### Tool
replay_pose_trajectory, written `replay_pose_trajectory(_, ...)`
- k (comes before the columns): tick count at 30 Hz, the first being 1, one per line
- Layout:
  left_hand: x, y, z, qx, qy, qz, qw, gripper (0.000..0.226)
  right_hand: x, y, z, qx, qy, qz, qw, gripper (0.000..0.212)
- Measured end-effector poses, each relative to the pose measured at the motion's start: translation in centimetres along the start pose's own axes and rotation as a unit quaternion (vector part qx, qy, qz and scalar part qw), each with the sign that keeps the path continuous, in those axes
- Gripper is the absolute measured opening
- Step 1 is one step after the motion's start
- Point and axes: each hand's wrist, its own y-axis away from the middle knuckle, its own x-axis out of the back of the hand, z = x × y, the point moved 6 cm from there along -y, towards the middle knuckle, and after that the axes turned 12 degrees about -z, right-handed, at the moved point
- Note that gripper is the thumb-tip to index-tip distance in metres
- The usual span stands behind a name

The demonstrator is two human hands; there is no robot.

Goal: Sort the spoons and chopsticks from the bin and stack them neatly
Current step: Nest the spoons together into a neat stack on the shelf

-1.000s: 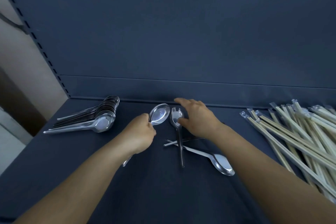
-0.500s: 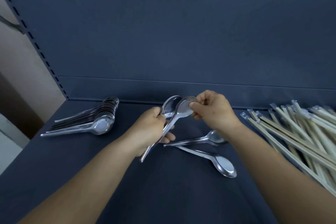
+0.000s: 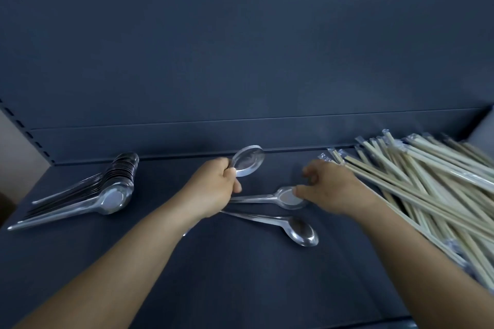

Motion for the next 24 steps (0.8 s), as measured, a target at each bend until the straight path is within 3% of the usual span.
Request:
replay_pose_trajectory(3,0.2,0.1,0.6,-0.002,-0.006,0.001,1.000,0.025,-0.2,0.3,0.2,0.037,-0.026,0.013,0.999,0.008)
replay_pose_trajectory(7,0.2,0.2,1.4,-0.012,-0.018,-0.003,1.000,0.023,1.5,1.5,-0.6,0.133,-0.075,0.136,0.979,0.016)
replay_pose_trajectory(11,-0.6,0.4,2.3,-0.024,-0.024,-0.046,0.998,0.022,2.2,2.5,-2.1,0.202,-0.119,0.168,0.958,0.017)
replay_pose_trajectory(15,-2.4,1.1,3.0,-0.031,0.062,-0.130,0.989,0.025,1.6,2.7,-2.6,0.189,-0.128,0.179,0.957,0.024)
replay_pose_trajectory(20,-3.7,1.8,2.9,-0.038,0.068,-0.177,0.981,0.018,0.5,2.9,-2.5,0.166,-0.128,0.190,0.959,0.032)
replay_pose_trajectory(24,-3.8,1.6,1.8,-0.026,-0.026,-0.150,0.988,0.021,-0.4,3.4,-2.3,0.143,-0.102,0.150,0.973,0.036)
